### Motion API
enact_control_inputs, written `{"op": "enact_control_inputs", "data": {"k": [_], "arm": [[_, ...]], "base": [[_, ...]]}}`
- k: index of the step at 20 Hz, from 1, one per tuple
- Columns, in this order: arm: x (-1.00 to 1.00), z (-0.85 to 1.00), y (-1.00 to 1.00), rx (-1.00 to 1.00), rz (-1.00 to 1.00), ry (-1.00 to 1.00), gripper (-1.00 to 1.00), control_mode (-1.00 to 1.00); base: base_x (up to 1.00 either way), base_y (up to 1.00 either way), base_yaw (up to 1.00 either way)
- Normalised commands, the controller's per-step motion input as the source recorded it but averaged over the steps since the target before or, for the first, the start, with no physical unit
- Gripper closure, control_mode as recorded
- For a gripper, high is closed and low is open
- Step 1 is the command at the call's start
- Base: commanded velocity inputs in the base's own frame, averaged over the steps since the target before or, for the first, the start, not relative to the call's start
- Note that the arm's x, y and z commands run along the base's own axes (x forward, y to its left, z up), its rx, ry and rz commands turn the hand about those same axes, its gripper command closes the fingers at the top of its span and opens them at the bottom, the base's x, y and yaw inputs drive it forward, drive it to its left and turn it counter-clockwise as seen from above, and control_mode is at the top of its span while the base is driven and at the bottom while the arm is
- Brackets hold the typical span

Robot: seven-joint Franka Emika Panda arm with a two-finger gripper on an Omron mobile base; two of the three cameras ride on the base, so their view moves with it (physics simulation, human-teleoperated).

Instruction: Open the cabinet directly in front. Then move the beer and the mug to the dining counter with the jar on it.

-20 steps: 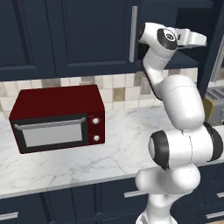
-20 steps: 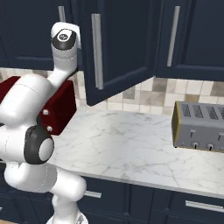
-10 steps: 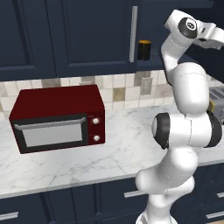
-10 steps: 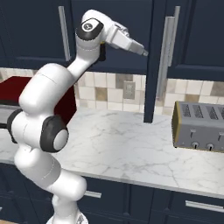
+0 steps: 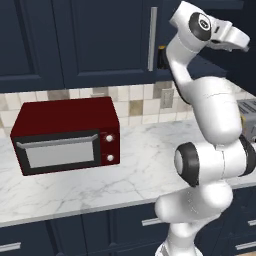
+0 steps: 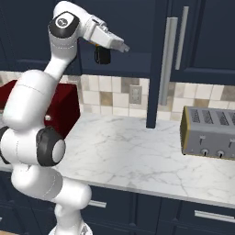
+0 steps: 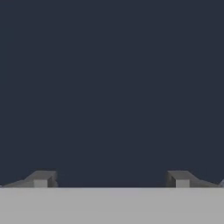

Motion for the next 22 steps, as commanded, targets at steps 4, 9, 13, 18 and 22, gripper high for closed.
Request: {"op": "enact_control_inputs", "data": {"k": [4,9,13,18,22], "arm": [[-0.43,-0.13,0.84,-0.05,0.55,-0.18,-1.00,-1.00],[-0.55,-0.12,0.46,0.02,0.56,-0.21,-1.00,-1.00],[-0.25,-0.09,0.48,0.09,0.64,-0.15,-1.00,-1.00],[-0.27,-0.09,0.56,0.06,0.57,-0.28,-1.00,-1.00],[-0.60,0.00,0.27,-0.01,0.21,-0.36,-1.00,-1.00]], "base": [[0.00,0.00,0.00],[0.00,0.00,0.00],[0.00,0.00,0.00],[0.00,0.00,0.00],[0.00,0.00,0.00]]}}
